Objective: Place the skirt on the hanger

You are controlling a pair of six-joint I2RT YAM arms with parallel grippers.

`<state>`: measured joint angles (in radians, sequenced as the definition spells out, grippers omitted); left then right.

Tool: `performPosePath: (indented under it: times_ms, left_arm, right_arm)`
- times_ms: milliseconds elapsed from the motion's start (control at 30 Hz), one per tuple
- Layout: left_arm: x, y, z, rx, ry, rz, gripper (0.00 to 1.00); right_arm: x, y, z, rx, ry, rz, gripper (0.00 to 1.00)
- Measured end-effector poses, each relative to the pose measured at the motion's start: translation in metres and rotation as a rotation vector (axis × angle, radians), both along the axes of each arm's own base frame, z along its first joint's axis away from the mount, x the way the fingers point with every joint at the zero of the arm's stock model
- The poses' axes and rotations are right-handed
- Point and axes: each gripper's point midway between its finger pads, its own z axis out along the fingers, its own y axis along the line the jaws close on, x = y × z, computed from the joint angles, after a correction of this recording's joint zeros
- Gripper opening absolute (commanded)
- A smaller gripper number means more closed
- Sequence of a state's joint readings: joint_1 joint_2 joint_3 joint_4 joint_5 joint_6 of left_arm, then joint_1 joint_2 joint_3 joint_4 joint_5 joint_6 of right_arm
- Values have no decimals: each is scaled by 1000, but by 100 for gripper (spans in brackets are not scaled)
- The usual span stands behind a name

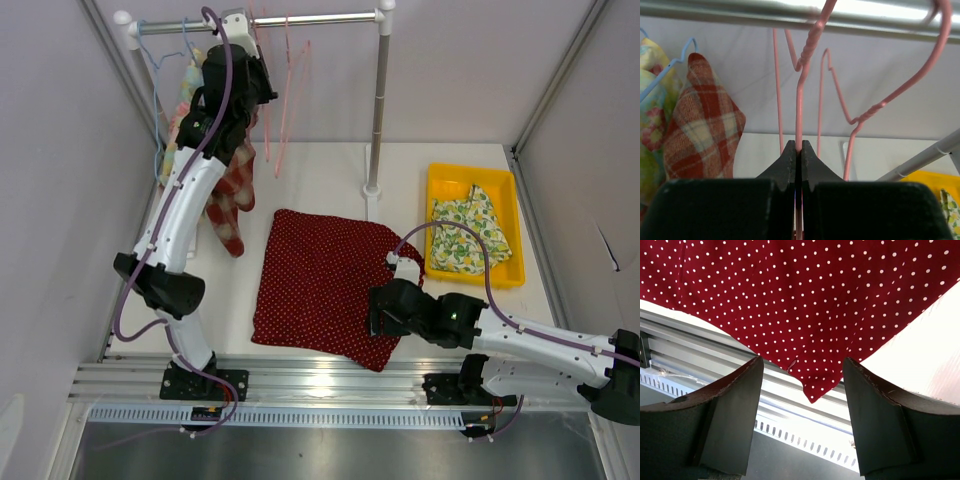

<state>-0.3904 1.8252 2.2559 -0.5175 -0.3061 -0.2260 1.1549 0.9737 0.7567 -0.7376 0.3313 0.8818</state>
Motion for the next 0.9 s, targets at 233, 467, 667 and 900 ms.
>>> performPosePath:
  times_ms: [233, 467, 667, 900]
  left_arm:
    - [-15, 10, -29, 60, 88, 10, 0]
    - [-63, 23, -23, 87, 87, -34, 0]
    - [-112, 34, 2, 86, 23, -95, 0]
    - [-149, 26, -1, 118, 9, -232, 0]
  right_arm:
    - [0, 1, 1, 6, -2, 1, 69]
    - [0, 3, 1, 10, 0, 4, 69]
    - [0, 2, 1, 7, 0, 7, 69]
    - [3, 0, -3, -14, 6, 11, 69]
